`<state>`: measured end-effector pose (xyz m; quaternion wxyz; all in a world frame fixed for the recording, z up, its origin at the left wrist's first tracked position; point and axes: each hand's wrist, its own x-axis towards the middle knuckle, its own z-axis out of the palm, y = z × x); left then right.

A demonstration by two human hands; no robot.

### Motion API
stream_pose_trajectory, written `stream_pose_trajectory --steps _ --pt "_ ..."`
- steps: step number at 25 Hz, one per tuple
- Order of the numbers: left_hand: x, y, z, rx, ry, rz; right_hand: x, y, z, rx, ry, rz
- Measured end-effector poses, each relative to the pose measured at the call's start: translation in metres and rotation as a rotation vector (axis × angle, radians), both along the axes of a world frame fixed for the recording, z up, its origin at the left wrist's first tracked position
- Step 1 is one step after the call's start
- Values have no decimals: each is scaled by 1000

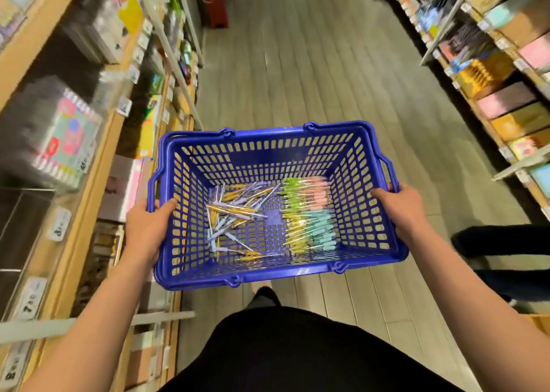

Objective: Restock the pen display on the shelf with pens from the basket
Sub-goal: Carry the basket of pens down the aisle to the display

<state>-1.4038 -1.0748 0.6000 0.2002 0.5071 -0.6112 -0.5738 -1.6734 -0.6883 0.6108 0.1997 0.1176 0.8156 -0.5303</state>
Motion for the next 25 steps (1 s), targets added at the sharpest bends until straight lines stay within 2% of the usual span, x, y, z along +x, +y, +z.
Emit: stream_pose_trajectory --steps 11,19,25 --pt "-223 -147 9 -36 -81 -16 -215 -143 3 52 -8 -16" --pt "-424 -222 -4 -30 -95 13 -416 -238 -12 -32 -32 -9" --pt "-558 -275 12 -37 -112 67 -563 -306 6 25 39 55"
